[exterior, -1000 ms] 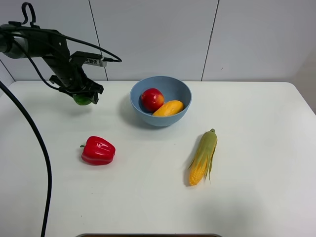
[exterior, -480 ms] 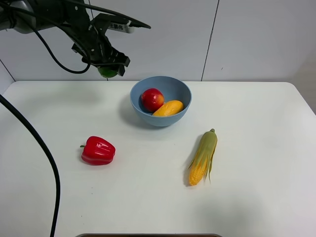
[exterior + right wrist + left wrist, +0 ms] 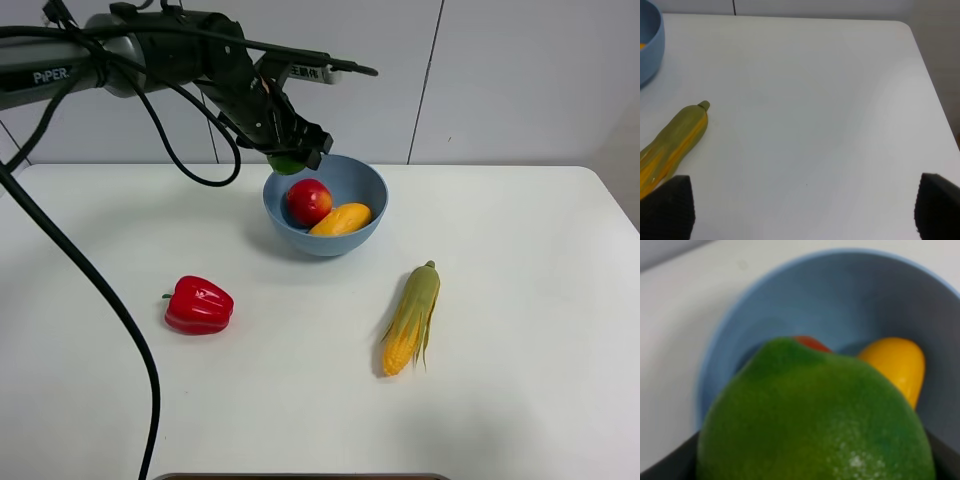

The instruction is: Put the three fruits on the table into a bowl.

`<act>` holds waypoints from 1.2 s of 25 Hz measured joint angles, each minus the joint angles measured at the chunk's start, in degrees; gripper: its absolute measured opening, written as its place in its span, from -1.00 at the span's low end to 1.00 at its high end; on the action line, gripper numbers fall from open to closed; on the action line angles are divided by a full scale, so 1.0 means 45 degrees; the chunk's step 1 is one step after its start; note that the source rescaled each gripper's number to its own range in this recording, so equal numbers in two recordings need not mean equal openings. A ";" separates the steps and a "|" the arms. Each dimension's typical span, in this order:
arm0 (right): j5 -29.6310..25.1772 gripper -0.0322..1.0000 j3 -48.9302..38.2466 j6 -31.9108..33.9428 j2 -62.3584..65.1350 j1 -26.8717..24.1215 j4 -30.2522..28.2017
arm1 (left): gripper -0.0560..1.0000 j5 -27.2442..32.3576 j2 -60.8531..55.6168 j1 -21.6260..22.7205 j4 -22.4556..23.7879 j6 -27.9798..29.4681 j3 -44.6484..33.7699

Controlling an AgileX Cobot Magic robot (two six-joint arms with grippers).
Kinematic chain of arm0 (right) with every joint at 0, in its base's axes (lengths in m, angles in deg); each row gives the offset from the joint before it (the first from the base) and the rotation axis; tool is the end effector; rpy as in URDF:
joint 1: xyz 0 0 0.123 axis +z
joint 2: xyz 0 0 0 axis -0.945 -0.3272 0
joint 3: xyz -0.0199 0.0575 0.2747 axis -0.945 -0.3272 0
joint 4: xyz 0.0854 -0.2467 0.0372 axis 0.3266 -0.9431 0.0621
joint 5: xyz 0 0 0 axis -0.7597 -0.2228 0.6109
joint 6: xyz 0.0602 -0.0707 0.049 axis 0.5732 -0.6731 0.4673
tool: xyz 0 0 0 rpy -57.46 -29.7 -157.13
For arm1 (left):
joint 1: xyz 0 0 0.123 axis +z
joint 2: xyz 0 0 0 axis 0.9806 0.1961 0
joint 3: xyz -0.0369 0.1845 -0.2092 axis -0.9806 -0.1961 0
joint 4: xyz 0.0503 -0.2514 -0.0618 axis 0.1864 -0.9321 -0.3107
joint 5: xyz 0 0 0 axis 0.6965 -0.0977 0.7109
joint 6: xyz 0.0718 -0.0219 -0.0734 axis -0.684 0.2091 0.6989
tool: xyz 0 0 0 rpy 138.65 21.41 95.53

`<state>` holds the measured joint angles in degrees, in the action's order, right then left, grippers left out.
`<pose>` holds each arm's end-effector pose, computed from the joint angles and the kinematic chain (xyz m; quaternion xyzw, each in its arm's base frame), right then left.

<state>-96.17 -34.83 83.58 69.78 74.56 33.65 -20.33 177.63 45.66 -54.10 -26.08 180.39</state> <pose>0.0085 -0.0062 0.2950 0.0007 0.8474 -0.0036 0.5309 0.4179 -0.2792 0.2076 0.2557 0.9106 -0.1265 0.2992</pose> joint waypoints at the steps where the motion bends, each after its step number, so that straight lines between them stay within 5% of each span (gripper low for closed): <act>1: 0.0000 0.60 0.0000 0.0000 0.0000 0.0000 0.0000 | -0.89 -0.0122 0.0169 -0.0074 -0.0018 0.0000 0.0000; 12: 0.0000 0.60 0.0000 0.0000 0.0000 0.0000 0.0000 | -0.88 -0.0317 0.1088 -0.0143 -0.0444 0.0001 0.0000; 13: 0.0000 0.60 0.0000 0.0000 0.0000 0.0000 0.0000 | -0.79 -0.0317 0.1115 -0.0143 -0.0444 0.0001 0.0000; 17: 0.0000 0.60 0.0000 0.0000 0.0000 0.0000 0.0000 | 0.36 -0.0385 0.1132 -0.0143 -0.0432 0.0001 0.0000; 19: 0.0000 0.60 0.0000 0.0000 0.0000 0.0000 0.0000 | 0.76 -0.0370 0.1132 -0.0143 -0.0432 0.0001 0.0000; 22: 0.0000 0.60 0.0000 0.0000 0.0000 0.0000 0.0000 | 0.93 -0.0108 0.0956 -0.0143 -0.0432 0.0001 0.0000; 30: 0.0000 0.60 0.0000 0.0000 0.0000 0.0000 0.0000 | 0.95 0.1587 -0.1108 0.0006 0.0430 0.0001 0.0000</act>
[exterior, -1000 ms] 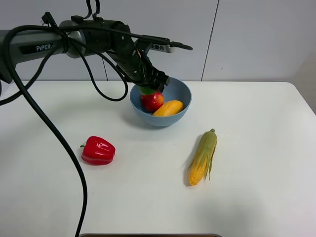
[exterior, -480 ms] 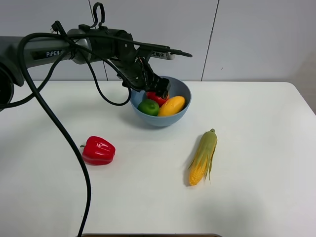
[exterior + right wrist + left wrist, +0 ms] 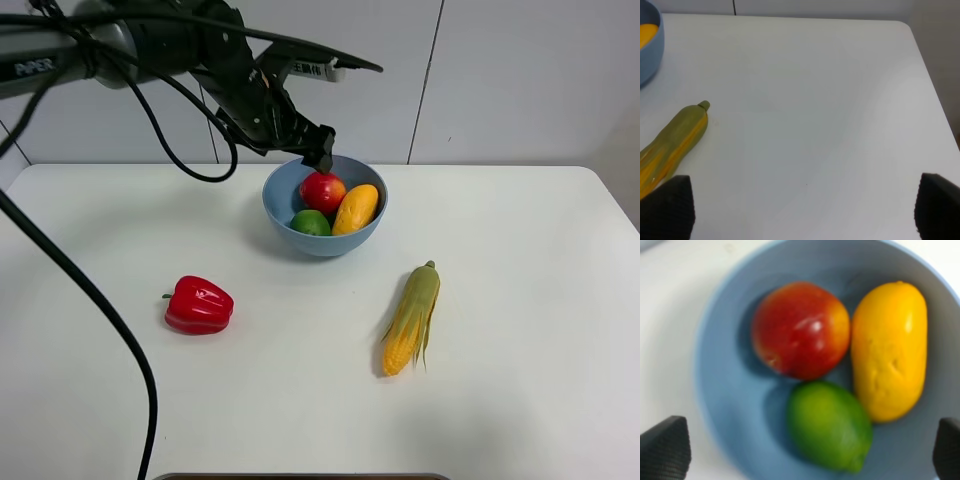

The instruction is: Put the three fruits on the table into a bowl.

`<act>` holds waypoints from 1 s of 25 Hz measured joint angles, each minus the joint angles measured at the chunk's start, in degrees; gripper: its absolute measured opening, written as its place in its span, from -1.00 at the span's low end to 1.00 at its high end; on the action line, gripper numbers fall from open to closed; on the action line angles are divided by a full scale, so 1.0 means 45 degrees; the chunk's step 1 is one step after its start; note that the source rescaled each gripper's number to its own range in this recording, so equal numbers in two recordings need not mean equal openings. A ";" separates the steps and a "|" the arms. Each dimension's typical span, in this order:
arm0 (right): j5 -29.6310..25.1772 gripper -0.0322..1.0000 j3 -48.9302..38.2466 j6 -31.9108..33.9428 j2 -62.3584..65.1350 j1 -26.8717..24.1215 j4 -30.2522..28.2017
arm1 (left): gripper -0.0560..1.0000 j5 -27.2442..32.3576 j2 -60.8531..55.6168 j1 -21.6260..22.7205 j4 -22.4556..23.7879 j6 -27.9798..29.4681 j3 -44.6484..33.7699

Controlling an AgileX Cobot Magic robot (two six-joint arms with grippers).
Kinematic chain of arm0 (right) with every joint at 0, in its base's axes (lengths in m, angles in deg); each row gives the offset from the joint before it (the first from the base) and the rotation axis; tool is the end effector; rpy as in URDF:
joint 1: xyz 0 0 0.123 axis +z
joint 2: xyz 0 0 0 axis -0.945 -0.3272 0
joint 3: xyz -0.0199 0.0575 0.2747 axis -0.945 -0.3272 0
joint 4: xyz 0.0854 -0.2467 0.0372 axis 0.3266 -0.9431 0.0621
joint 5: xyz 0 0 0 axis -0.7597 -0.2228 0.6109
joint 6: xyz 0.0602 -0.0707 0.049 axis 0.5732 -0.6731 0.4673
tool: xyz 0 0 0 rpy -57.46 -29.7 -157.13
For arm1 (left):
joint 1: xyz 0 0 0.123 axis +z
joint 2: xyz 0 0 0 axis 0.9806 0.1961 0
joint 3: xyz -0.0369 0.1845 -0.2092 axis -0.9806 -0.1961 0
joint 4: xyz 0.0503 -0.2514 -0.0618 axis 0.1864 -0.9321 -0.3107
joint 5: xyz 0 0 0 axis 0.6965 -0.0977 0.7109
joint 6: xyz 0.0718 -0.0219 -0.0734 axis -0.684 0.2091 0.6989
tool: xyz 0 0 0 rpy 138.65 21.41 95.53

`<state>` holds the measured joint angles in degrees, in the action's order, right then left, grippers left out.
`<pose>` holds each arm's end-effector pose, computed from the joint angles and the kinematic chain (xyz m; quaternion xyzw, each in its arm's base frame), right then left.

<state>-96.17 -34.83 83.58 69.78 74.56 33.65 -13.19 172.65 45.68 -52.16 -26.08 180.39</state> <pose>0.0085 -0.0062 0.2950 0.0007 0.8474 -0.0036 0.5309 0.4025 -0.2672 0.2425 0.2694 0.9132 -0.1099 0.2855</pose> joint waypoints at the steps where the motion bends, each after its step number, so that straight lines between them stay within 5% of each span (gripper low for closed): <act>1: 0.0000 0.60 0.0000 0.0000 0.0000 0.0000 0.0000 | 0.95 0.0354 -0.0332 0.0067 0.0216 0.0049 0.0000; 12: 0.0000 0.60 0.0000 0.0000 0.0000 0.0000 0.0000 | 0.95 0.5328 -0.3408 0.1841 0.1380 -0.0443 0.0000; 18: 0.0000 0.60 0.0000 0.0000 0.0000 0.0000 0.0000 | 0.95 0.5567 -0.4933 0.2848 0.1167 -0.1188 -0.0625; 25: 0.0000 0.60 0.0000 0.0000 0.0000 0.0000 0.0000 | 0.95 0.5602 -0.7985 0.3854 0.0370 -0.1392 -0.4529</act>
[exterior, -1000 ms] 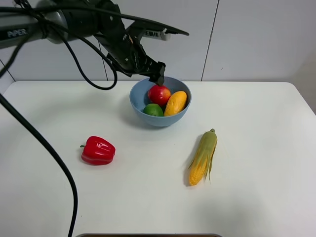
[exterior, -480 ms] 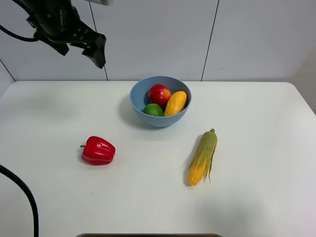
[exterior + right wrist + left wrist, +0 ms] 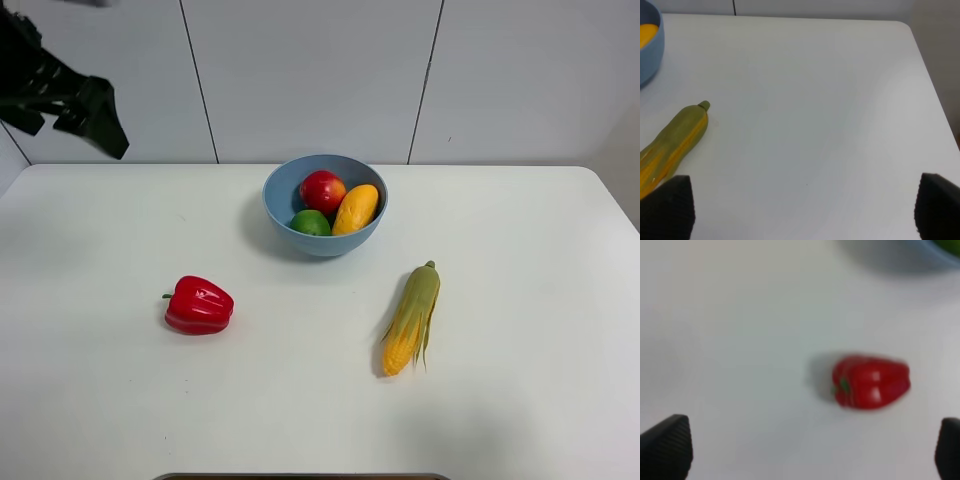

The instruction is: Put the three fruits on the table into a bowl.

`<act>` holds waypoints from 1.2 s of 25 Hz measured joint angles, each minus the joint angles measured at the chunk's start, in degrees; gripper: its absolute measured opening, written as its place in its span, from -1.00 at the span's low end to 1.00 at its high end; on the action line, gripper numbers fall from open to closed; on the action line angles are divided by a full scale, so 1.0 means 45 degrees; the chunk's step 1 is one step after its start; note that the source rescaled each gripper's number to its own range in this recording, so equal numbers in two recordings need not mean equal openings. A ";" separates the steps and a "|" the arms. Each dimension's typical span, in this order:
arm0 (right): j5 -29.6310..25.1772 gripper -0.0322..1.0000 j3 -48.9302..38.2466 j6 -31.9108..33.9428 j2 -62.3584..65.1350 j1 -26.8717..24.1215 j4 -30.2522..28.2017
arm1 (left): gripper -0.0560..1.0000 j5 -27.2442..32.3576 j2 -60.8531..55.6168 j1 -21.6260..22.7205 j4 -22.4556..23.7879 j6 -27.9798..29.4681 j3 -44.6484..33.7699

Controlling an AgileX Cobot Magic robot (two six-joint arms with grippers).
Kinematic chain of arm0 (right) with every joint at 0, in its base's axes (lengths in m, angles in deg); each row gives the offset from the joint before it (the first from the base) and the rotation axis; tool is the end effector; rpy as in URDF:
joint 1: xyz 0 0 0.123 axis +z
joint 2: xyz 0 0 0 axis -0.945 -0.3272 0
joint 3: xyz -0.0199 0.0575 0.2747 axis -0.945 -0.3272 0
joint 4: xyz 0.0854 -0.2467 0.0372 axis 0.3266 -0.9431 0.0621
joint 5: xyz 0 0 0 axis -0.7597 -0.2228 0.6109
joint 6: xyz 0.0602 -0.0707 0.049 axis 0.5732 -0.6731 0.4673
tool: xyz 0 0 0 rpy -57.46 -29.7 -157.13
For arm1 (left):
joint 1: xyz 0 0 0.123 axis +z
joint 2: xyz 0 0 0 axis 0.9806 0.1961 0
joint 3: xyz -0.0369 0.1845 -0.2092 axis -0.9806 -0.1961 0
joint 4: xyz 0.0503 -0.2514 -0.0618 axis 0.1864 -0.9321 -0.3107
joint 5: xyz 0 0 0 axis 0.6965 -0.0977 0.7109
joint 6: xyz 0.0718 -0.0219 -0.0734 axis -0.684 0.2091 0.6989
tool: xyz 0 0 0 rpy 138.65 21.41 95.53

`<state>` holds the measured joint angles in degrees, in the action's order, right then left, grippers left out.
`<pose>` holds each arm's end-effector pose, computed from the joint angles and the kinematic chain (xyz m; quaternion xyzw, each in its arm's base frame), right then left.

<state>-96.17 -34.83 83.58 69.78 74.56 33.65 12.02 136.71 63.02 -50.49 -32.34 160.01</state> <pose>0.0085 -0.0062 0.2950 0.0007 0.8474 -0.0036 0.5309 0.2870 -0.0842 0.3545 0.1973 0.9544 -0.0330 0.2218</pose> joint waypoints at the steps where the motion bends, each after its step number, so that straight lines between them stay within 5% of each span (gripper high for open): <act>1: 0.0000 0.60 0.0000 0.0000 0.0000 0.0000 0.0000 | 0.95 0.0000 -0.0579 0.0037 -0.0036 0.0015 -0.0705; 8: 0.0000 0.60 0.0000 0.0000 0.0000 0.0000 0.0000 | 0.95 0.0060 -0.5244 0.0142 0.0289 0.1162 -0.4881; 19: 0.0000 0.60 0.0000 0.0000 0.0000 0.0000 0.0010 | 0.95 0.0093 -1.1845 0.0257 0.1586 0.2185 -0.7965; 30: 0.0000 0.60 0.0000 0.0000 0.0000 0.0000 0.0010 | 0.95 -0.1573 -1.6793 0.3106 0.1195 0.2440 -1.2055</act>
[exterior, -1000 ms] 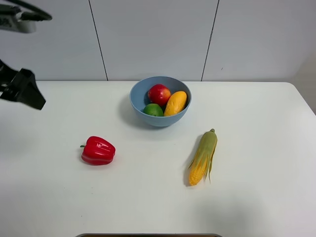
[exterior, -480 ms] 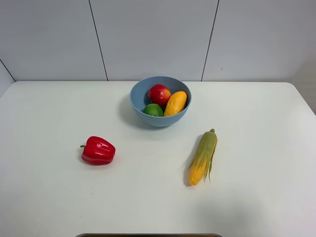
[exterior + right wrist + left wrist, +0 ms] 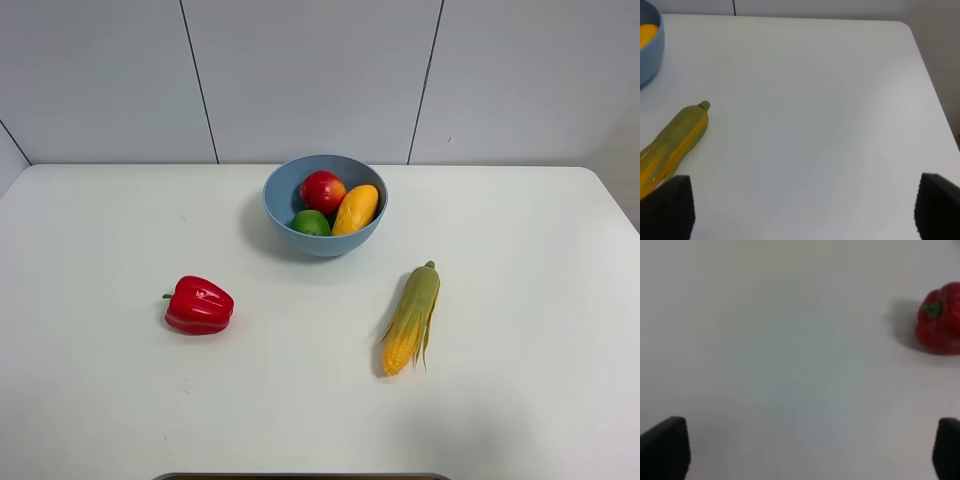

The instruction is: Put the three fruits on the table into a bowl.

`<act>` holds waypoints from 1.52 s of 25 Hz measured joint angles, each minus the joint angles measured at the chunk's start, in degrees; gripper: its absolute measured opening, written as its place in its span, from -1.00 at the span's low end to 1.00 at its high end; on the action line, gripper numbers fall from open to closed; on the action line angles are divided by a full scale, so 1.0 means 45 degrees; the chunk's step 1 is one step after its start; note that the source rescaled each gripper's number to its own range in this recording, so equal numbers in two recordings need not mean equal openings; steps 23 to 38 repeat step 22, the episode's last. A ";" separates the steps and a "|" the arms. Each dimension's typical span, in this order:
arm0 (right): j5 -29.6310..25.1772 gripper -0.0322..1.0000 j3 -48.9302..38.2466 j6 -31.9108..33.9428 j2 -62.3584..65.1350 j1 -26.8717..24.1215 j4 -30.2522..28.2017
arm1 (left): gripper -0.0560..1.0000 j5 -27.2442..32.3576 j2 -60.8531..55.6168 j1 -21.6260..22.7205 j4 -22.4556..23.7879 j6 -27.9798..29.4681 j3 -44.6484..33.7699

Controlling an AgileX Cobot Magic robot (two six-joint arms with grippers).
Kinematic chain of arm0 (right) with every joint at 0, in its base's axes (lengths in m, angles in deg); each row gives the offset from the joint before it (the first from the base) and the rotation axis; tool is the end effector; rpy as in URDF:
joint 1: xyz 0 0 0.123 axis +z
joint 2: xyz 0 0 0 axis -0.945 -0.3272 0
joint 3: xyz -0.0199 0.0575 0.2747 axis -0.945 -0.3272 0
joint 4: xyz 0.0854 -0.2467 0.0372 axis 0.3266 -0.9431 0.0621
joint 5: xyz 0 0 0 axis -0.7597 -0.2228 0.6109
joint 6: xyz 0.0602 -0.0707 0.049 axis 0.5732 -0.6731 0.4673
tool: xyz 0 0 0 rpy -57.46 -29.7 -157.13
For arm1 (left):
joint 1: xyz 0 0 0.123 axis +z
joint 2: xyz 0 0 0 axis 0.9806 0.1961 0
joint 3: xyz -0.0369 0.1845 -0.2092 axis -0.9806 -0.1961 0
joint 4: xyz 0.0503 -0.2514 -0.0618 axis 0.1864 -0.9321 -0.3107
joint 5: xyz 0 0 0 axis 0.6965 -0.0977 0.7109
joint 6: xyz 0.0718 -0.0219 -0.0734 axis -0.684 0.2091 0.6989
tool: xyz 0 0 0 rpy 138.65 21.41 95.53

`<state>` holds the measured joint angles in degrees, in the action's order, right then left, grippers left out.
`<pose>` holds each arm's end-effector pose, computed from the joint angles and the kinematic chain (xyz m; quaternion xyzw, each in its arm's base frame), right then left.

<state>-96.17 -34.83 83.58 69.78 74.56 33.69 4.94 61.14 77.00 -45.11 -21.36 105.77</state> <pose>0.0085 -0.0061 0.2950 0.0006 0.8475 -0.0033 0.5308 0.0371 0.0042 0.2617 -0.0099 0.8896 0.0101 0.4565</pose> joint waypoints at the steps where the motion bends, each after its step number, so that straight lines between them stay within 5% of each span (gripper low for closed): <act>1: 0.0000 0.60 0.0000 0.0000 0.0000 0.0000 0.0000 | 0.95 0.0000 -0.0424 0.0200 -0.0131 0.0000 -0.0205; 38: 0.0000 0.60 0.0000 0.0000 0.0000 0.0000 0.0000 | 0.96 0.0004 -0.1210 0.0579 -0.0732 -0.0807 -0.0325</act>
